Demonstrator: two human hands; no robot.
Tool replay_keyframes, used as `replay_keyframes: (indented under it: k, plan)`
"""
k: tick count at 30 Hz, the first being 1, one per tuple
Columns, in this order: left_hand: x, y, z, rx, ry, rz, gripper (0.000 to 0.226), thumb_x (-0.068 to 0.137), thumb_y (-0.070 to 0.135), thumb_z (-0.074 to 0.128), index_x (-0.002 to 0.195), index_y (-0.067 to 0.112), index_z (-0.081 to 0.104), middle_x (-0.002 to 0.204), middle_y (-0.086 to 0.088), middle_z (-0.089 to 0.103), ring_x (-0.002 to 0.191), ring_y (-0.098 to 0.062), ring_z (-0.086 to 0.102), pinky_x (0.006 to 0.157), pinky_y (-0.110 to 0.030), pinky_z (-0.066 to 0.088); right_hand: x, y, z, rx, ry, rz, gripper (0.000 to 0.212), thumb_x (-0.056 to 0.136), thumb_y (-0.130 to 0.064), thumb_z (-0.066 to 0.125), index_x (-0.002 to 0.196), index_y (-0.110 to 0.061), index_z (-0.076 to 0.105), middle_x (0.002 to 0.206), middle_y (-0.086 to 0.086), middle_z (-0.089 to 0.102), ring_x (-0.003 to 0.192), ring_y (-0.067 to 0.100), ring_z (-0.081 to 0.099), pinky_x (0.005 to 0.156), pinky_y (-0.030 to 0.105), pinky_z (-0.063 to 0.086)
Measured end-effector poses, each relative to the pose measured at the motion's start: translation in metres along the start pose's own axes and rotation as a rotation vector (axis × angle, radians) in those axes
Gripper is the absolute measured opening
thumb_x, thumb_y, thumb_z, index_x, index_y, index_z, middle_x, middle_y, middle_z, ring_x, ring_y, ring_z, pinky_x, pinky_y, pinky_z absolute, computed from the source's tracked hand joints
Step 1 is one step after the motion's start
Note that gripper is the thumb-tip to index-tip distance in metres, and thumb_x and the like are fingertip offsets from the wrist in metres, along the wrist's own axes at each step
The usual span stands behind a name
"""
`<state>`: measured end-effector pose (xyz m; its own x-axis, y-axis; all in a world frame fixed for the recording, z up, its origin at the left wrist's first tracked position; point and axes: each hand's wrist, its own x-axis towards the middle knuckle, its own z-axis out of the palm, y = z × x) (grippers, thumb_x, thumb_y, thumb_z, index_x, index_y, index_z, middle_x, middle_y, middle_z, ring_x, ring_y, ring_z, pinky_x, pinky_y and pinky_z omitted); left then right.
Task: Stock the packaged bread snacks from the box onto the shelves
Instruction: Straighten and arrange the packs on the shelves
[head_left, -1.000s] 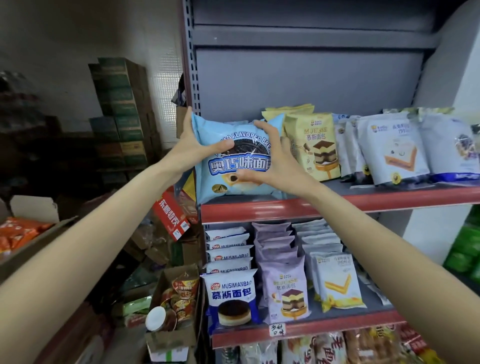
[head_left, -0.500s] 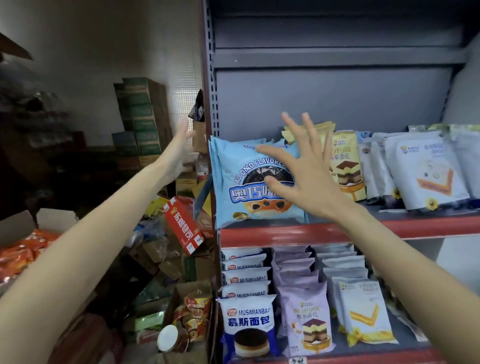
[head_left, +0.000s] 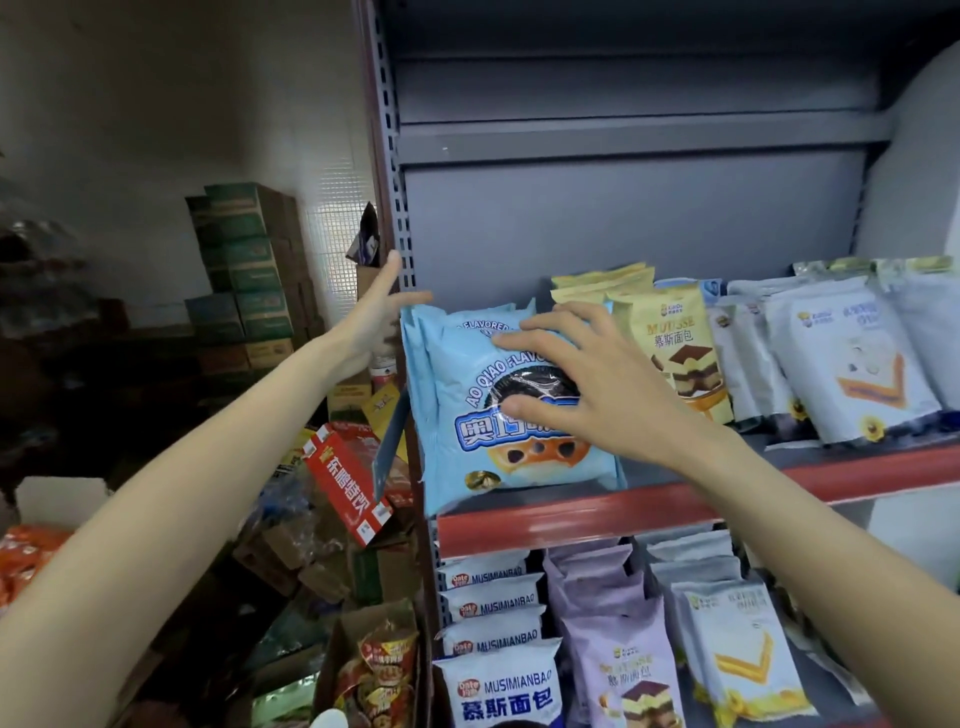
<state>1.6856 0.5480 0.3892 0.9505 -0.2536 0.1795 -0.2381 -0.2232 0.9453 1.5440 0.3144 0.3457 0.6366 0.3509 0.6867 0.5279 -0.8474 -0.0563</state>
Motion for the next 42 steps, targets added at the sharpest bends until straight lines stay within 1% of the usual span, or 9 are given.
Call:
replay_keyframes:
  k: [7, 12, 15, 17, 20, 23, 26, 32, 42]
  plan:
    - [-0.025, -0.011, 0.004, 0.069, -0.147, 0.174, 0.064, 0.083, 0.072, 0.032, 0.132, 0.035, 0.049, 0.148, -0.002, 0.041, 0.136, -0.024, 0.037, 0.114, -0.056, 0.023, 0.0, -0.003, 0.001, 0.041, -0.012, -0.025, 0.06, 0.082, -0.065, 0.048, 0.137, -0.041, 0.042, 0.136, -0.012, 0.043, 0.13, 0.017, 0.027, 0.108, 0.041, 0.032]
    - [-0.052, 0.014, 0.013, 0.264, 0.094, 0.346, 0.054, 0.096, 0.058, 0.019, 0.138, 0.033, 0.044, 0.151, 0.005, 0.033, 0.137, -0.01, 0.028, 0.109, -0.034, 0.016, 0.0, -0.005, -0.008, -0.135, -0.074, -0.029, 0.069, 0.075, -0.081, 0.028, 0.137, -0.05, 0.033, 0.14, -0.017, 0.039, 0.141, 0.017, 0.017, 0.11, 0.066, 0.002]
    - [-0.086, 0.042, 0.017, 0.498, 0.0, 0.555, 0.062, 0.078, 0.081, 0.033, 0.126, 0.046, 0.049, 0.132, 0.032, 0.042, 0.12, 0.012, 0.037, 0.1, -0.013, 0.024, 0.005, -0.004, -0.018, -0.125, -0.146, -0.073, 0.07, 0.075, -0.081, 0.022, 0.136, -0.049, 0.034, 0.142, -0.019, 0.04, 0.145, 0.015, 0.013, 0.109, 0.066, -0.011]
    - [-0.102, 0.055, 0.029, 0.886, -0.052, 0.588, 0.088, 0.057, 0.093, 0.041, 0.132, 0.047, 0.043, 0.135, 0.03, 0.042, 0.123, 0.004, 0.04, 0.099, -0.02, 0.03, 0.012, 0.001, -0.027, -0.029, -0.141, -0.084, 0.058, 0.087, -0.073, 0.023, 0.133, -0.045, 0.042, 0.14, -0.019, 0.045, 0.145, 0.011, 0.016, 0.11, 0.062, -0.014]
    - [-0.108, 0.065, 0.052, 1.28, -0.14, 0.502, 0.107, 0.052, 0.095, 0.047, 0.142, 0.038, 0.034, 0.139, 0.016, 0.049, 0.123, -0.011, 0.049, 0.097, -0.032, 0.04, 0.036, 0.023, -0.045, 0.04, -0.055, -0.106, 0.037, 0.097, -0.045, 0.04, 0.125, -0.029, 0.058, 0.135, -0.008, 0.054, 0.138, 0.015, 0.032, 0.117, 0.051, 0.005]
    - [-0.105, 0.068, 0.059, 1.489, -0.159, 0.328, 0.119, 0.047, 0.094, 0.044, 0.149, 0.036, 0.02, 0.139, 0.007, 0.052, 0.121, -0.02, 0.052, 0.092, -0.032, 0.042, 0.073, 0.052, -0.057, 0.012, -0.046, -0.133, 0.026, 0.097, -0.026, 0.05, 0.116, -0.016, 0.064, 0.124, 0.002, 0.061, 0.121, 0.024, 0.049, 0.105, 0.033, 0.03]
    - [-0.104, 0.069, 0.06, 1.569, -0.133, 0.239, 0.126, 0.038, 0.098, 0.034, 0.148, 0.039, 0.018, 0.141, 0.005, 0.05, 0.122, -0.022, 0.052, 0.094, -0.033, 0.042, 0.114, 0.075, -0.054, -0.032, -0.149, -0.093, 0.025, 0.095, -0.019, 0.05, 0.116, -0.018, 0.064, 0.121, 0.001, 0.064, 0.113, 0.022, 0.055, 0.098, 0.033, 0.04]
    - [-0.098, 0.076, 0.061, 1.628, -0.175, 0.291, 0.119, 0.04, 0.099, 0.031, 0.143, 0.039, 0.03, 0.143, 0.012, 0.046, 0.127, -0.015, 0.046, 0.103, -0.037, 0.034, 0.176, 0.095, -0.007, -0.144, -0.464, -0.122, 0.029, 0.093, -0.015, 0.057, 0.122, -0.011, 0.06, 0.121, 0.007, 0.064, 0.111, 0.025, 0.057, 0.089, 0.029, 0.04]
    - [-0.09, 0.074, 0.057, 1.595, -0.262, 0.295, 0.106, 0.052, 0.096, 0.04, 0.143, 0.044, 0.022, 0.143, 0.014, 0.04, 0.122, -0.015, 0.049, 0.101, -0.035, 0.039, 0.222, 0.115, 0.049, -0.299, -0.684, -0.115, 0.037, 0.089, -0.02, 0.064, 0.125, -0.018, 0.055, 0.124, 0.003, 0.06, 0.112, 0.026, 0.055, 0.093, 0.034, 0.044]
